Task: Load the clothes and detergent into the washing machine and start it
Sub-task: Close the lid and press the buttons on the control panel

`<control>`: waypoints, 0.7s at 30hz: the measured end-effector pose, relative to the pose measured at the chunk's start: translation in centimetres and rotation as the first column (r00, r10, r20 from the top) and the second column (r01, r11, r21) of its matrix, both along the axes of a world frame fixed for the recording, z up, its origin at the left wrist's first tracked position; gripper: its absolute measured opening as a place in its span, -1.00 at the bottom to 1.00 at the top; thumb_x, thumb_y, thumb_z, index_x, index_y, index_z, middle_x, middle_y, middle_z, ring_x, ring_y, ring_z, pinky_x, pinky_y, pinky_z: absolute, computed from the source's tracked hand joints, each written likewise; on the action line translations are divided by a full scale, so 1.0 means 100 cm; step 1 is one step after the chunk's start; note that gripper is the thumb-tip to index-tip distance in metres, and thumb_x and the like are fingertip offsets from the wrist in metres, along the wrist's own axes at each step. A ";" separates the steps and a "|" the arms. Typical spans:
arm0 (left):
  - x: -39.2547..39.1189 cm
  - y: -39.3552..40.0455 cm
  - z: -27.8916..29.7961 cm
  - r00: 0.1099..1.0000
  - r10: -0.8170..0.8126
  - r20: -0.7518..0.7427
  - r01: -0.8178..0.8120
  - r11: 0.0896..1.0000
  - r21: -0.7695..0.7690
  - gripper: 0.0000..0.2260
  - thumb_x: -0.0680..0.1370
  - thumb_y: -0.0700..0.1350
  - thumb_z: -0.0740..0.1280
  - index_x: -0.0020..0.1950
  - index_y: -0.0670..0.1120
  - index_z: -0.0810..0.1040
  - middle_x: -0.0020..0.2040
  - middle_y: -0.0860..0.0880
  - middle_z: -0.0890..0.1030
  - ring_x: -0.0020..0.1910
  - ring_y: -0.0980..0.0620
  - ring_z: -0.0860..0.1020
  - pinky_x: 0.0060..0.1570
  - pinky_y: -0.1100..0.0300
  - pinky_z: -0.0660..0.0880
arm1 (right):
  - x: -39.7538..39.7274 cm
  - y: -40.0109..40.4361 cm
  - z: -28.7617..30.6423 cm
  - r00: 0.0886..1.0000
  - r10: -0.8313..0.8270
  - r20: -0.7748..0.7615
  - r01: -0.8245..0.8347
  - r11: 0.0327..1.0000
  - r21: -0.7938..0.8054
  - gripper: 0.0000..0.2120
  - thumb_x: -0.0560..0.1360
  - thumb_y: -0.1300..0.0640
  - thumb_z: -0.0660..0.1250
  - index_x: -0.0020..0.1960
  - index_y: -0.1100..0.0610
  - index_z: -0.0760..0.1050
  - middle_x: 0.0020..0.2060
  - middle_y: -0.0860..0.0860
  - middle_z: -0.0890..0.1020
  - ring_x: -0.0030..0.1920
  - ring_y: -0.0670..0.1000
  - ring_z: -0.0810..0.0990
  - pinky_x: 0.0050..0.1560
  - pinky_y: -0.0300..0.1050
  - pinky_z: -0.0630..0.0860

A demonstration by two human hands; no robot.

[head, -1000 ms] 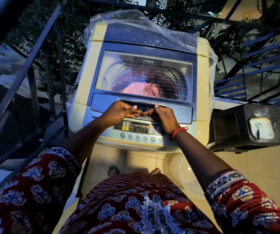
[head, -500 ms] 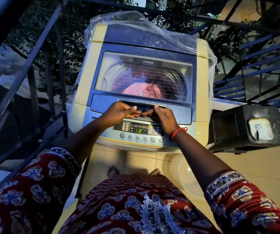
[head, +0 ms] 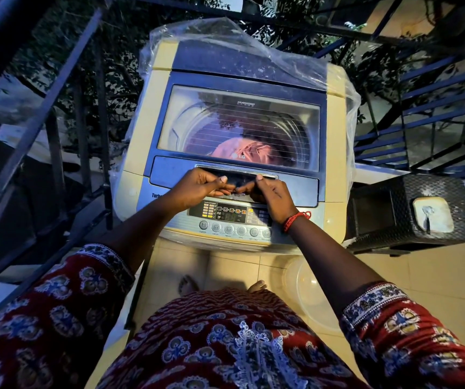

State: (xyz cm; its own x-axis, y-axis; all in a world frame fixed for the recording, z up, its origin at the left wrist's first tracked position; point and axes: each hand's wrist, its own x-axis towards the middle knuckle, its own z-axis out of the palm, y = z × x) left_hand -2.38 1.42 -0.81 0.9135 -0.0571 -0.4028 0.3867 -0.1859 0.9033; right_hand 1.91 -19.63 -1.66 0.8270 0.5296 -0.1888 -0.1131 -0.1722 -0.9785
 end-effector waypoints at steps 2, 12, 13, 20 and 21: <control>0.000 0.000 0.000 1.000 0.005 -0.006 -0.005 1.000 -0.004 -0.58 0.46 0.07 0.33 0.01 -0.29 0.64 0.02 -0.24 0.68 0.04 -0.15 0.67 0.19 -0.20 0.51 | 0.000 0.001 0.000 1.000 -0.002 -0.012 0.002 1.000 0.015 -0.56 0.67 0.13 0.04 -0.04 0.29 0.64 -0.08 0.16 0.70 -0.03 -0.04 0.67 0.06 -0.29 0.49; 0.001 0.000 0.000 1.000 0.006 0.000 -0.006 1.000 -0.014 -0.63 0.47 0.06 0.33 -0.03 -0.24 0.66 0.00 -0.18 0.70 0.02 -0.10 0.67 0.19 -0.17 0.52 | 0.000 0.000 0.001 1.000 0.004 0.002 -0.004 1.000 0.007 -0.56 0.67 0.14 0.03 -0.03 0.35 0.63 -0.07 0.17 0.69 -0.03 -0.07 0.67 0.05 -0.31 0.49; 0.001 0.001 0.000 1.000 0.002 0.002 -0.002 1.000 -0.004 -0.64 0.47 0.05 0.33 -0.02 -0.25 0.65 0.00 -0.19 0.70 0.02 -0.11 0.67 0.19 -0.17 0.52 | 0.000 0.000 0.000 1.000 0.005 0.006 -0.005 1.000 0.003 -0.55 0.67 0.14 0.03 -0.02 0.36 0.63 -0.07 0.17 0.69 -0.02 -0.06 0.67 0.06 -0.31 0.49; 0.001 -0.001 -0.001 1.000 0.006 0.004 -0.006 1.000 -0.009 -0.68 0.53 -0.05 0.31 0.01 -0.32 0.63 0.01 -0.19 0.69 0.02 -0.09 0.67 0.18 -0.15 0.53 | 0.000 0.001 0.001 1.000 -0.004 -0.006 0.004 1.000 0.015 -0.56 0.67 0.17 0.03 -0.02 0.40 0.61 -0.07 0.18 0.68 -0.05 -0.11 0.67 0.02 -0.34 0.48; 0.001 -0.001 -0.001 1.000 0.005 0.003 -0.005 1.000 -0.010 -0.64 0.51 -0.02 0.32 0.02 -0.32 0.63 0.01 -0.19 0.69 0.02 -0.09 0.67 0.18 -0.15 0.53 | 0.000 0.001 0.001 1.000 -0.003 -0.005 0.004 1.000 0.015 -0.56 0.67 0.17 0.03 -0.03 0.38 0.62 -0.08 0.18 0.68 -0.05 -0.10 0.67 0.02 -0.34 0.48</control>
State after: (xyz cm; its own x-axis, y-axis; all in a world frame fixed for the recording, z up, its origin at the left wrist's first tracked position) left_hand -2.33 1.30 -0.92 0.9149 -0.0564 -0.3997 0.3851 -0.1749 0.9062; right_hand 1.89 -19.57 -1.54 0.8280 0.5295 -0.1846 -0.1180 -0.1572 -0.9805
